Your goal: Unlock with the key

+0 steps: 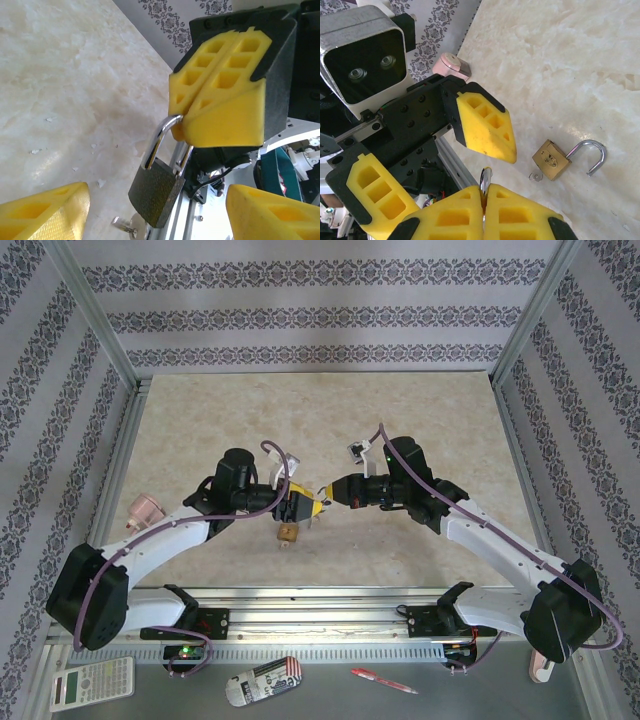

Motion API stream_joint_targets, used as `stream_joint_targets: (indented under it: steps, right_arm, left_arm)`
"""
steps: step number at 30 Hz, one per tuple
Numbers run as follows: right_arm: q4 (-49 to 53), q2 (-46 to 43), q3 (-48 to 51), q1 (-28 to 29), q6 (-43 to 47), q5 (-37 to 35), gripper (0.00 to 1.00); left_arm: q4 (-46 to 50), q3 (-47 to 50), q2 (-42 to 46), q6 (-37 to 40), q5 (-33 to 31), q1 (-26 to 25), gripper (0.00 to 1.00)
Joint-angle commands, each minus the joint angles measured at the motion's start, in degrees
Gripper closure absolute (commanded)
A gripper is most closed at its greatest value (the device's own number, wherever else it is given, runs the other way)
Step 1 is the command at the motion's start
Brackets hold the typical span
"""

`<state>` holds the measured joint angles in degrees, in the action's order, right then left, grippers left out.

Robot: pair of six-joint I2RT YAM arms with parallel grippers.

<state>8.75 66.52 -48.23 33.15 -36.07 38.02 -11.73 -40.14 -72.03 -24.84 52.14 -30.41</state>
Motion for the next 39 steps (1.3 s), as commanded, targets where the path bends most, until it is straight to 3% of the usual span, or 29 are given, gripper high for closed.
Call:
stream_joint_targets:
  steps: [1,6,15,21,27,29,34,39]
  right_arm:
    - [-2.1,0.0,0.7,0.5,-0.9,0.9,1.0]
    - [-3.0,0.0,1.3,0.6,-1.8,1.0,1.0]
    - [-3.5,0.1,1.6,0.8,-2.2,1.4,1.0]
    - [-4.5,0.0,2.1,0.8,-2.9,1.6,1.0]
    - [-5.9,-0.4,2.9,0.9,-3.6,2.2,1.0]
    - [-4.9,-0.7,2.9,0.8,-3.6,1.1,0.96]
    - [1.9,-2.7,2.7,0.5,-2.5,-6.0,0.51]
    - [11.0,-6.5,2.0,-0.1,-0.9,-16.0,0.34]
  left_arm:
    - [0.1,-2.9,-1.8,2.8,-0.1,-2.2,0.29]
    - [-1.7,-2.4,-4.1,2.8,0.7,-4.4,0.33]
    - [-0.2,-2.9,-4.3,4.1,0.8,-4.4,0.58]
    - [-0.9,-2.7,-5.1,3.8,1.4,-4.4,0.67]
    - [1.1,-3.2,-5.8,3.7,-1.7,-4.4,0.93]
    - [4.9,-3.6,-5.0,4.5,-5.3,-4.4,0.97]
    - [23.8,-5.6,1.4,6.0,-25.1,-4.3,1.0]
    - [50.2,-10.4,6.5,2.3,-50.9,-4.4,1.0]
